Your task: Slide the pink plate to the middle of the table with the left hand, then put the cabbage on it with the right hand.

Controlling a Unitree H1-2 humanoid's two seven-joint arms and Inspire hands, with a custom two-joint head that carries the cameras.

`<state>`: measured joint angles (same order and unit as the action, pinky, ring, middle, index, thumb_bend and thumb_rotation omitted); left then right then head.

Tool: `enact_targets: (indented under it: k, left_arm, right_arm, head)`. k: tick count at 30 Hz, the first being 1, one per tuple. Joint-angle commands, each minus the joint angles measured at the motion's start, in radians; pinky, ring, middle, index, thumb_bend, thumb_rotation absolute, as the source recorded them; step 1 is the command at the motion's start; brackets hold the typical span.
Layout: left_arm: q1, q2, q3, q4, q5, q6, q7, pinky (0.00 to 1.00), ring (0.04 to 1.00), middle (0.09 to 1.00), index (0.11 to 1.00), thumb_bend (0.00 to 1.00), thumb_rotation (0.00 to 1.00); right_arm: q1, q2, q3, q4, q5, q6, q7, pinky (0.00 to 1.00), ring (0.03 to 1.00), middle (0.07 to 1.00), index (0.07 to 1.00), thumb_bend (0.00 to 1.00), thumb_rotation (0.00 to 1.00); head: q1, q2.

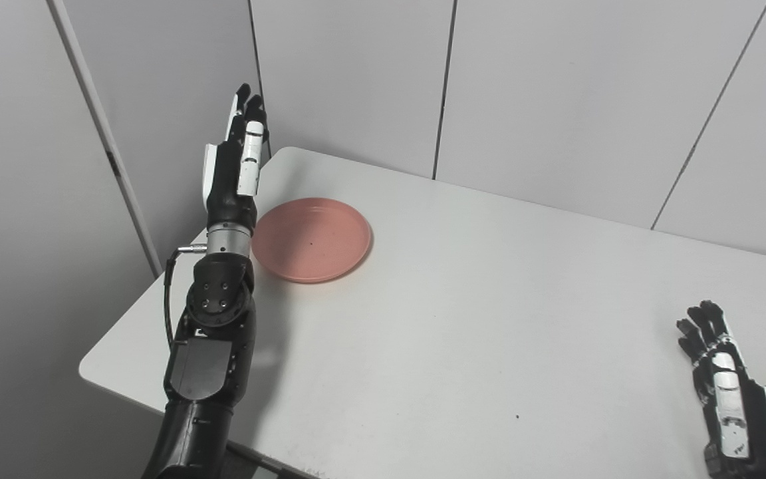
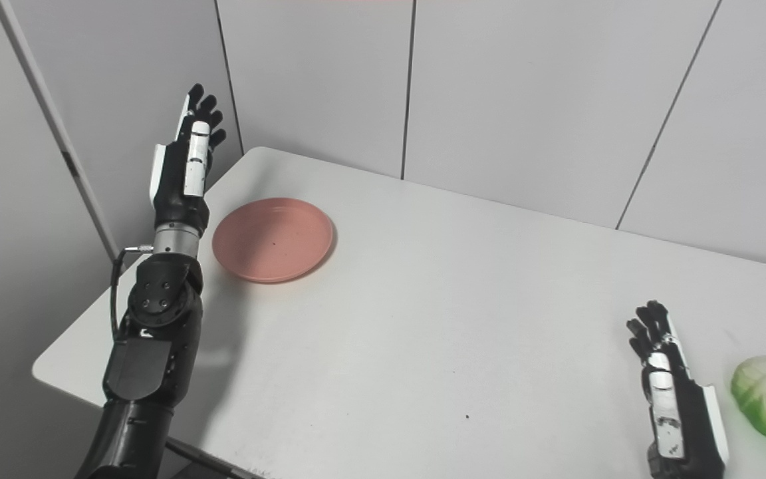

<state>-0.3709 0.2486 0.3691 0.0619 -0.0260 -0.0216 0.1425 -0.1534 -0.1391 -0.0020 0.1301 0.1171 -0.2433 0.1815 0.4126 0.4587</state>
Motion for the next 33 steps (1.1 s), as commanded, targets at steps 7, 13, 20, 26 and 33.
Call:
enact_targets:
  k: [7, 13, 20, 26, 33]
  left_arm:
    - [-0.047, 0.04, 0.026, 0.049, -0.054, -0.046, 0.011, 0.95, 0.97, 0.98, 0.975, 0.41, 1.0]
    - [-0.054, 0.055, 0.041, 0.125, -0.097, -0.074, 0.002, 0.9, 0.922, 0.947, 0.932, 0.4, 1.0]
    - [-0.072, 0.068, 0.055, 0.208, -0.153, -0.078, 0.003, 0.87, 0.903, 0.928, 0.908, 0.42, 1.0]
    - [-0.084, 0.084, 0.066, 0.288, -0.183, -0.087, -0.004, 0.86, 0.894, 0.915, 0.897, 0.42, 1.0]
    - [-0.093, 0.096, 0.074, 0.348, -0.21, -0.109, -0.013, 0.87, 0.898, 0.913, 0.896, 0.43, 1.0]
  right_arm:
    - [0.062, 0.008, 0.0, 0.04, 0.004, -0.013, 0.003, 0.96, 0.947, 0.96, 0.966, 0.19, 1.0]
    - [0.064, 0.008, -0.001, 0.039, 0.005, -0.023, 0.006, 0.96, 0.942, 0.96, 0.966, 0.2, 1.0]
    - [0.063, 0.009, -0.004, 0.037, 0.008, -0.021, 0.005, 0.96, 0.942, 0.958, 0.964, 0.18, 1.0]
    - [0.065, 0.008, -0.003, 0.029, -0.001, -0.012, 0.001, 0.96, 0.941, 0.954, 0.962, 0.2, 1.0]
    - [0.067, 0.008, -0.004, 0.022, 0.002, -0.004, 0.001, 0.96, 0.94, 0.954, 0.963, 0.19, 1.0]
  head:
    - [0.003, 0.004]
    - [0.004, 0.007]
    - [0.007, 0.008]
    - [0.008, 0.012]
    - [0.009, 0.014]
